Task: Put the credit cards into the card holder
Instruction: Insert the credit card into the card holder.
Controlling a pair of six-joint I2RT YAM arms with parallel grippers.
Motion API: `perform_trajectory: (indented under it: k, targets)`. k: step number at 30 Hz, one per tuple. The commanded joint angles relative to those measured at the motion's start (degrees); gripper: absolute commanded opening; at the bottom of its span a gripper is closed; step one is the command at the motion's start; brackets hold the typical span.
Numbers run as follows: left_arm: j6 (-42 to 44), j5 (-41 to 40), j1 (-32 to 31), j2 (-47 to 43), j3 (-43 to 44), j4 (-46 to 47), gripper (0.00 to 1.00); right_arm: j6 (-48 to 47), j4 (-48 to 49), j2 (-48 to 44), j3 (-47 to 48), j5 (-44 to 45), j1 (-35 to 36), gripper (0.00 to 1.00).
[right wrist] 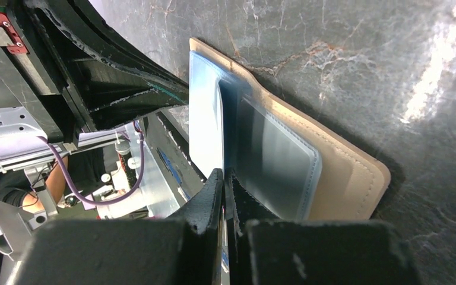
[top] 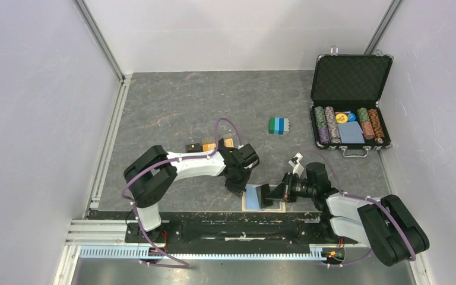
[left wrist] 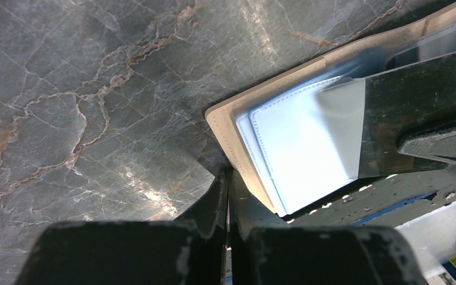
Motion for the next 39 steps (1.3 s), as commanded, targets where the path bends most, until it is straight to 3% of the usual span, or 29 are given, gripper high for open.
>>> perform_trajectory:
  k: [1, 11, 14, 23, 31, 35, 39]
  targets:
    - [1.9, 0.3, -0.8, 1.8, 1.0, 0.5, 0.03, 0.5, 5.0, 0.3, -0.4, 2.9, 0.9, 0.00]
    - [1.8, 0.5, -0.9, 2.1, 1.1, 0.5, 0.02, 4.3, 10.6, 3.2, -1.3, 4.7, 5.7, 0.01]
    - [1.7, 0.4, -0.9, 2.1, 1.1, 0.4, 0.02, 4.6, 10.0, 3.2, -0.3, 5.4, 7.7, 0.17]
    - [1.7, 0.4, -0.9, 2.2, 1.2, 0.4, 0.02, -7.4, -16.8, -3.2, 9.6, 12.7, 8.9, 0.45]
    - [1.8, 1.4, -0.9, 3.1, 2.7, 0.4, 0.02, -14.3, -30.8, -4.8, 15.0, 16.7, 9.0, 0.70]
    - [1.6, 1.9, -0.9, 3.7, 3.6, 0.4, 0.02, -16.9, -33.8, -4.1, 16.8, 17.9, 9.0, 0.73]
    - [1.6, 2.8, -0.9, 4.4, 4.2, 0.4, 0.02, -19.8, -36.9, -3.0, 18.6, 19.2, 9.0, 0.66]
